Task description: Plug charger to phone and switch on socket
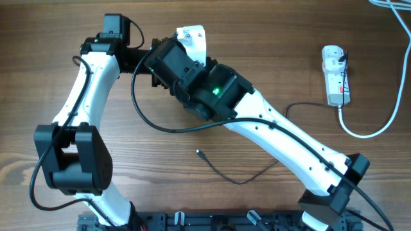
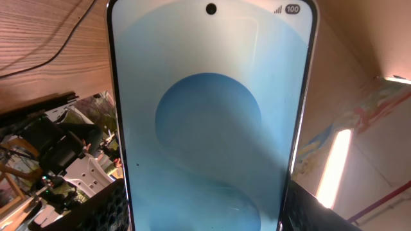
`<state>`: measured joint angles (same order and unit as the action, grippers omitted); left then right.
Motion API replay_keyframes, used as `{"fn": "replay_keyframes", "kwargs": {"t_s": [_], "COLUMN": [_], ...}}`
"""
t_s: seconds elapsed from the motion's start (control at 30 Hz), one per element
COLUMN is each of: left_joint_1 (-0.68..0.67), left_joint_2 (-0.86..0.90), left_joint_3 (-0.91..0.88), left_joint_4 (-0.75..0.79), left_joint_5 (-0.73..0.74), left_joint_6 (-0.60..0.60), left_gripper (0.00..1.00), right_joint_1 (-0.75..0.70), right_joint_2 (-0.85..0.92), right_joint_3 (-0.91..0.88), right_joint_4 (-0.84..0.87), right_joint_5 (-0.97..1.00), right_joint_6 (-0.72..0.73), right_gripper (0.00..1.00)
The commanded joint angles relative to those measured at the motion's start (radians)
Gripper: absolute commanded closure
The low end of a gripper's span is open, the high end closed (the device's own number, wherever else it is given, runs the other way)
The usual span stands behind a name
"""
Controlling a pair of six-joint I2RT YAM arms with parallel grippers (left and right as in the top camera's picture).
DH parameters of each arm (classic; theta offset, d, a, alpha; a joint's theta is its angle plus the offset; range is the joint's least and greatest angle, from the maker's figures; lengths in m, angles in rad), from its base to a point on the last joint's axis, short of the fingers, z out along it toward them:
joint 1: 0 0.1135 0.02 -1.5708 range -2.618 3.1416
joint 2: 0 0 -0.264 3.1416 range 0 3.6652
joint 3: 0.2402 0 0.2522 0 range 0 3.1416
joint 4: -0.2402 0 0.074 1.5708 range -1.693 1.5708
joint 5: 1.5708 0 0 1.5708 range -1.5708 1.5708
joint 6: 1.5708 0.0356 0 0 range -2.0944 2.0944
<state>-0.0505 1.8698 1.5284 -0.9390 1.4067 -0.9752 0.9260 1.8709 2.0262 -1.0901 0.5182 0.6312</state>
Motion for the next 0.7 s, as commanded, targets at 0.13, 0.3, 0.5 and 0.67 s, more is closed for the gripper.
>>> {"fn": "replay_keyframes", "kwargs": {"t_s": [0.13,0.3,0.5,0.67], "left_joint_1": [0.0,0.0,0.0,0.0], "left_joint_2": [-0.032,-0.032,-0.032,-0.032], "left_joint_3": [0.003,0.003,0.003,0.003], "left_joint_4": [-0.001,-0.001,-0.001,0.0], "left_joint_5": [0.059,0.062,0.062,0.062], "left_joint_6": [-0.006,-0.005,-0.005,-0.005], "left_gripper": [0.34,0.34,0.34,0.31], "right_joint_1": [-0.005,-0.005,-0.005,-0.005], "right_joint_2": [0.026,0.026,0.026,0.026], "right_joint_3": [0.014,0.014,0.014,0.014], "right_joint_4": [0.008,0.009,0.014,0.028], "right_joint_5": [0.026,0.026,0.044,0.044], "right_joint_6": [0.0,0.001,0.001,0.053], "right_gripper": [0.68,0.75,0.81,0.89]}}
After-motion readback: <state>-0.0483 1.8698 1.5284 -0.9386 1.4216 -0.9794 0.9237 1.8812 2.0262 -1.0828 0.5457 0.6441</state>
